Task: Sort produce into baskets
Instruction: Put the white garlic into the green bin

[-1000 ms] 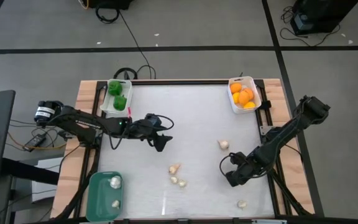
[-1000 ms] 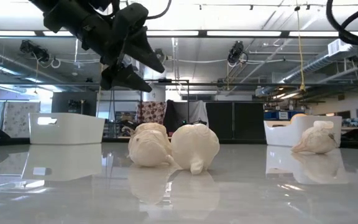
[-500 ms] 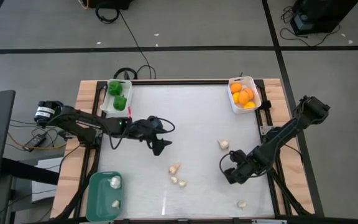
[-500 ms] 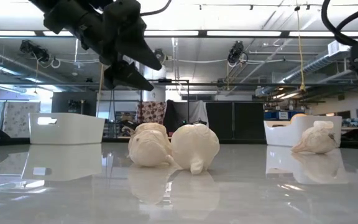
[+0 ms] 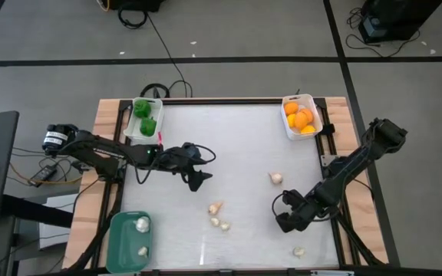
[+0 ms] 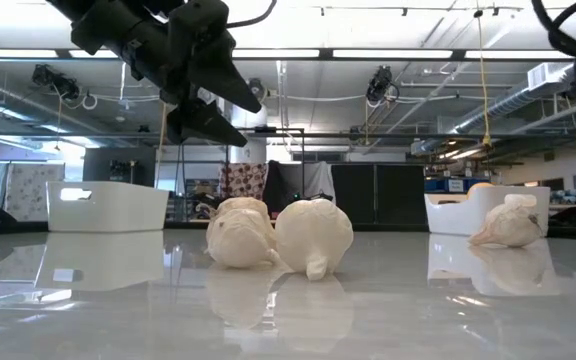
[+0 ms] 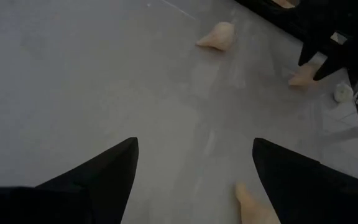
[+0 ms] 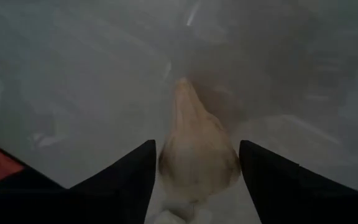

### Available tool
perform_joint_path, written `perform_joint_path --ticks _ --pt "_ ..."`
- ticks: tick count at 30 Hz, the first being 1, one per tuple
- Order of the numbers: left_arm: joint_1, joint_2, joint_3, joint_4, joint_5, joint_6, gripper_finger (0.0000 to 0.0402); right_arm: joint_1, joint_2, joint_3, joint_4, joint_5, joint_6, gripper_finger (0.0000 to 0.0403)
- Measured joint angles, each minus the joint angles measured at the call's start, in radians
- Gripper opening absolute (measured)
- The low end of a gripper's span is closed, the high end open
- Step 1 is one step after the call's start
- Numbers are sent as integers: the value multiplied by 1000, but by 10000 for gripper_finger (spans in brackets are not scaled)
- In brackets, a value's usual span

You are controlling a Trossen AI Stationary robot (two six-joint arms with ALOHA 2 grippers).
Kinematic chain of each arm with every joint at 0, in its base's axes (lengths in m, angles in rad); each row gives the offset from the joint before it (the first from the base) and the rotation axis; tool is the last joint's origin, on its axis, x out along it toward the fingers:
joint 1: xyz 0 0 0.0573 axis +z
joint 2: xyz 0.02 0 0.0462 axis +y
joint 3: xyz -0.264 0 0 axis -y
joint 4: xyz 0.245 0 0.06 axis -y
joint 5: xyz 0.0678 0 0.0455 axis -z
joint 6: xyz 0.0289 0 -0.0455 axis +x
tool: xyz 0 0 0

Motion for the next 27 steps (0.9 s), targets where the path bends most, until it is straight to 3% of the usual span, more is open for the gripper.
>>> perform_joint_path --ticks 7,11,27 --pt "0 0 0 0 0 -6 323 39 0 0 -16 12 -17 295" --pt "0 0 0 0 0 -6 323 52 0 0 26 22 -26 303" --pt "0 0 0 -1 18 -33 323 51 0 -82 71 5 -31 226"
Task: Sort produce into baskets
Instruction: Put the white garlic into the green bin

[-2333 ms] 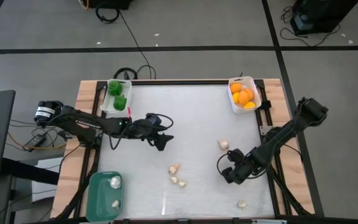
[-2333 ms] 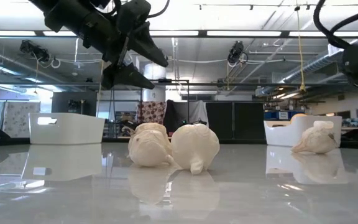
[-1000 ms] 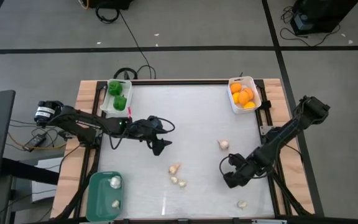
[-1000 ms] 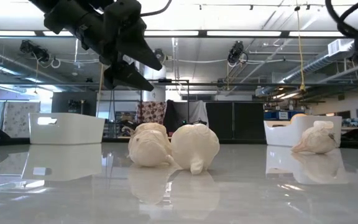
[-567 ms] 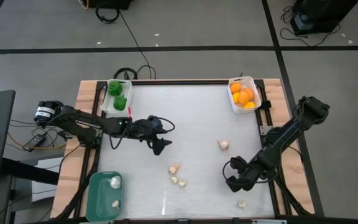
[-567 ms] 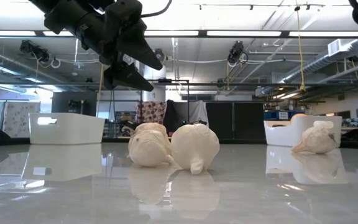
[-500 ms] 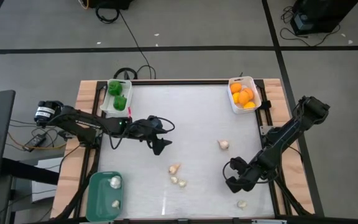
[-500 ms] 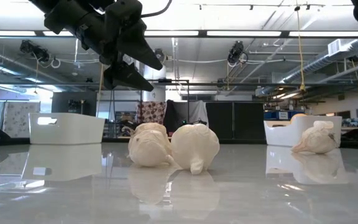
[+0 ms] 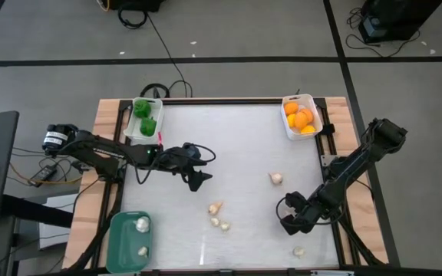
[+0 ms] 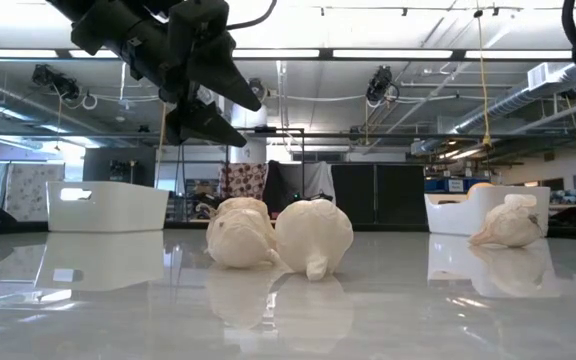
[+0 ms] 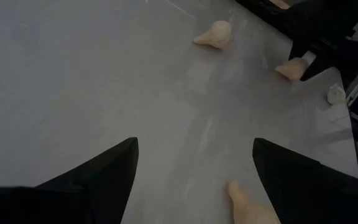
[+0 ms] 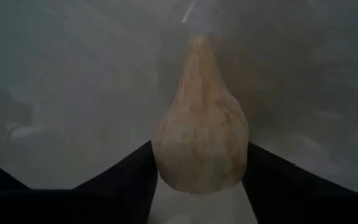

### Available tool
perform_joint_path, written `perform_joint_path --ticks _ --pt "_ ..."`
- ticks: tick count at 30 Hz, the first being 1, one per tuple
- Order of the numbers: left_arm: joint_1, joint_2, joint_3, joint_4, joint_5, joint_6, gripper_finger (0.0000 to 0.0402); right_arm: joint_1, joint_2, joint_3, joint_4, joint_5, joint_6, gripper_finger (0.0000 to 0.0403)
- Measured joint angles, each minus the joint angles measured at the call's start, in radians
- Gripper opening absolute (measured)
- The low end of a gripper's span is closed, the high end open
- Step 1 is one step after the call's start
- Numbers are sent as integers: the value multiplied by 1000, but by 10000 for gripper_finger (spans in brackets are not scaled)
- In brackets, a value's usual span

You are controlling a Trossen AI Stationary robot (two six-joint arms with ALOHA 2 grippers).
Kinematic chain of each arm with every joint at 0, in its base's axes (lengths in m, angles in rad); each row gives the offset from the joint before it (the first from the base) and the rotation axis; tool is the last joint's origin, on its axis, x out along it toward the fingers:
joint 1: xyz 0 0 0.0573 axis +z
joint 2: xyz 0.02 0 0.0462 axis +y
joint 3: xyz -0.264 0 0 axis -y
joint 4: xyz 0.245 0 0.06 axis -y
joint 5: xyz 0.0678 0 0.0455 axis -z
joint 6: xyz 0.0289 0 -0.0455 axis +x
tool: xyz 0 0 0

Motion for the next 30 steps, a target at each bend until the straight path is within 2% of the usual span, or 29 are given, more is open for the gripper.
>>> perform_joint_path --ticks 4,8,15,21,26,30 --pt "0 0 0 1 1 -13 323 -18 0 1 18 14 -54 210" --pt "0 0 0 10 36 -61 323 -58 0 34 67 108 -153 194" --pt "0 0 0 92 54 -241 323 -200 0 95 130 332 -435 187" --pt "0 0 0 276 48 -364 323 -341 0 120 256 468 -750 186" --pt "-12 -24 0 384 -51 -412 323 -437 0 154 337 474 -1035 186" --pt "-20 -105 0 295 -122 -371 323 -505 0 170 382 412 -1111 186"
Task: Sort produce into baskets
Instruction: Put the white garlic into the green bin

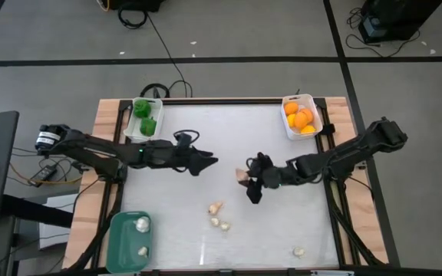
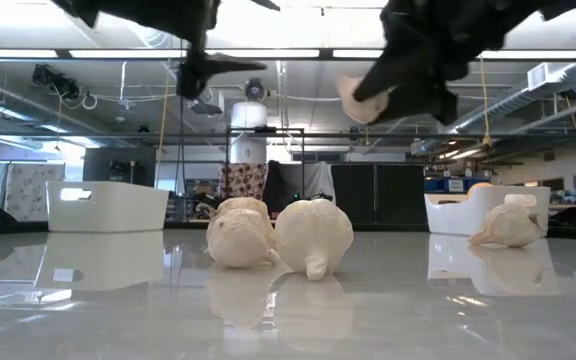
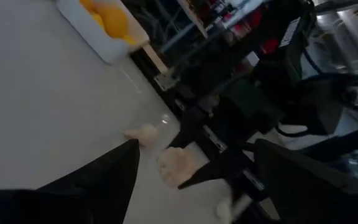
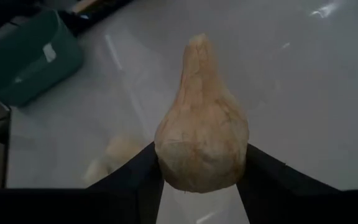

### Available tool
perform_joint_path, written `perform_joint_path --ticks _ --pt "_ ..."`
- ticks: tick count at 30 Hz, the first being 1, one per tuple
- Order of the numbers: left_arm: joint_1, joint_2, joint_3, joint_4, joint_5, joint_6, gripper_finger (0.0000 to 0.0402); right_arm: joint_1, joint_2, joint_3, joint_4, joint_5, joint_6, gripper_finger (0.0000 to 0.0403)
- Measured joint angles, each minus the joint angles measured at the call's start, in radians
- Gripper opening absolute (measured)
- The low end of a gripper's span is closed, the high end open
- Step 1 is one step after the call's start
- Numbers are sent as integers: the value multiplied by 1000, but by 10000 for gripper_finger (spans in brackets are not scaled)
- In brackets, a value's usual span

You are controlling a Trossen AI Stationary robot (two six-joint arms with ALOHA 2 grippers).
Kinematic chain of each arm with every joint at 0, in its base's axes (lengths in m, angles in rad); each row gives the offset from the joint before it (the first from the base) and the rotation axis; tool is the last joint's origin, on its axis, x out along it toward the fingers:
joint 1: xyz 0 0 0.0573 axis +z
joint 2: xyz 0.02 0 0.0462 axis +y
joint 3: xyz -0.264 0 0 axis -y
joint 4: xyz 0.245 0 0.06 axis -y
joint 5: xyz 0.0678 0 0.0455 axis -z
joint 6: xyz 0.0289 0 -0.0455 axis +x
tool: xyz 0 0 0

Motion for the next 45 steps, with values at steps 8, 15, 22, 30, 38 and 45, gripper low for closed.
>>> perform_joint_path --ticks 8,15,22,30,38,45 --pt "-59 -74 0 -52 -75 431 323 -134 0 0 184 -270 -129 186" --pt "-75 -17 0 66 -63 602 323 -199 0 0 264 -435 -133 186" --pt "-22 77 0 202 67 488 323 -186 0 0 290 -355 -232 185" --pt "-9 106 1 212 97 487 322 -192 0 0 309 -290 -276 185" --pt "38 169 2 313 127 482 288 -192 0 0 318 -288 -324 185" --pt "42 232 2 385 151 468 238 -193 0 0 333 -277 -324 185"
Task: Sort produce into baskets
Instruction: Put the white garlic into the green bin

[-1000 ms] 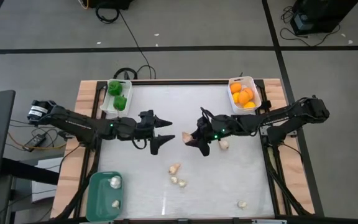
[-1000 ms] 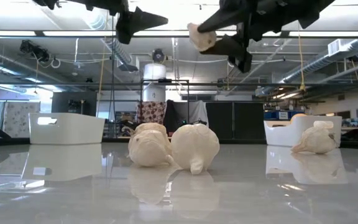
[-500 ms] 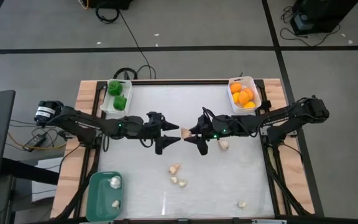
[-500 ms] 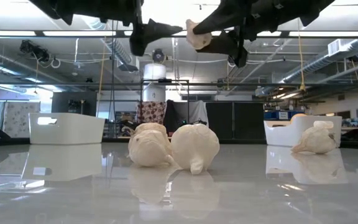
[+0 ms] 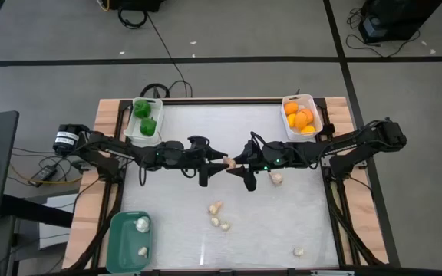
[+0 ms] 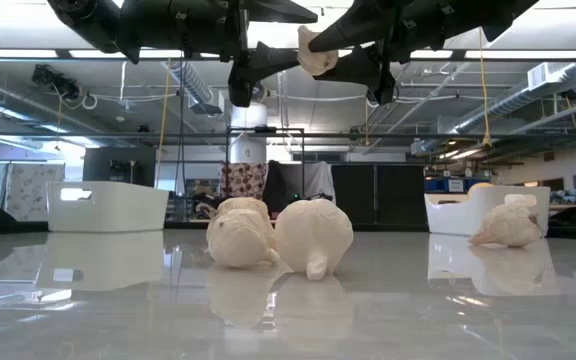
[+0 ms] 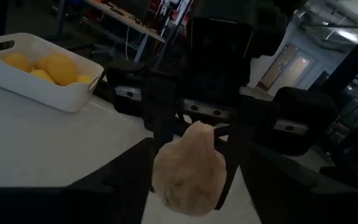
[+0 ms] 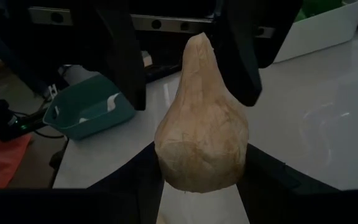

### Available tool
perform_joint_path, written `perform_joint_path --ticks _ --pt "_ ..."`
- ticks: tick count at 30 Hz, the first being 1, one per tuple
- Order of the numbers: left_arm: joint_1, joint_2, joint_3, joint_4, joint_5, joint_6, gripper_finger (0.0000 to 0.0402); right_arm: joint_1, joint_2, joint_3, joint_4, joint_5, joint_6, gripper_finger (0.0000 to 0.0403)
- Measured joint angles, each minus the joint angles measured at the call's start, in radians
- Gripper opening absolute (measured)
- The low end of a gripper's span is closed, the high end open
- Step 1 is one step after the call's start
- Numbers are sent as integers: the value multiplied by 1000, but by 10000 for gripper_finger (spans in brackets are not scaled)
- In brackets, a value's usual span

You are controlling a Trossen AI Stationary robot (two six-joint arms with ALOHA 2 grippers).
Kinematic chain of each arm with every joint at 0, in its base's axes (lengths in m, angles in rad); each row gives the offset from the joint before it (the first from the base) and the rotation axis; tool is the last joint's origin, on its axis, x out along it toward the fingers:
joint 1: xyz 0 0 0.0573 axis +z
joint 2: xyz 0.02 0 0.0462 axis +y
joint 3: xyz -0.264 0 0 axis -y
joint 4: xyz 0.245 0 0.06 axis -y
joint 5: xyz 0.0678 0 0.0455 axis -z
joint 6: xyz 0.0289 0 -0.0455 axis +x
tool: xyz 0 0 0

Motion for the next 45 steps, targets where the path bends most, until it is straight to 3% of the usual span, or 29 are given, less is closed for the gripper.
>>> perform_joint_path --ticks 9,13,19,26,36,45 --pt "17 2 0 10 11 -11 101 0 0 0 1 5 2 185" --pt "20 2 0 13 14 -11 60 0 0 0 -1 7 2 185" --pt "20 2 0 21 15 -11 54 0 -1 0 0 17 15 194" --pt "20 -13 0 -20 14 -11 55 0 -1 0 -57 31 50 247" --pt "19 -237 -1 -511 -128 2 55 0 -1 0 -351 23 148 267" --pt "-60 -484 -1 -1002 -198 -187 55 -6 -1 0 -415 23 167 267"
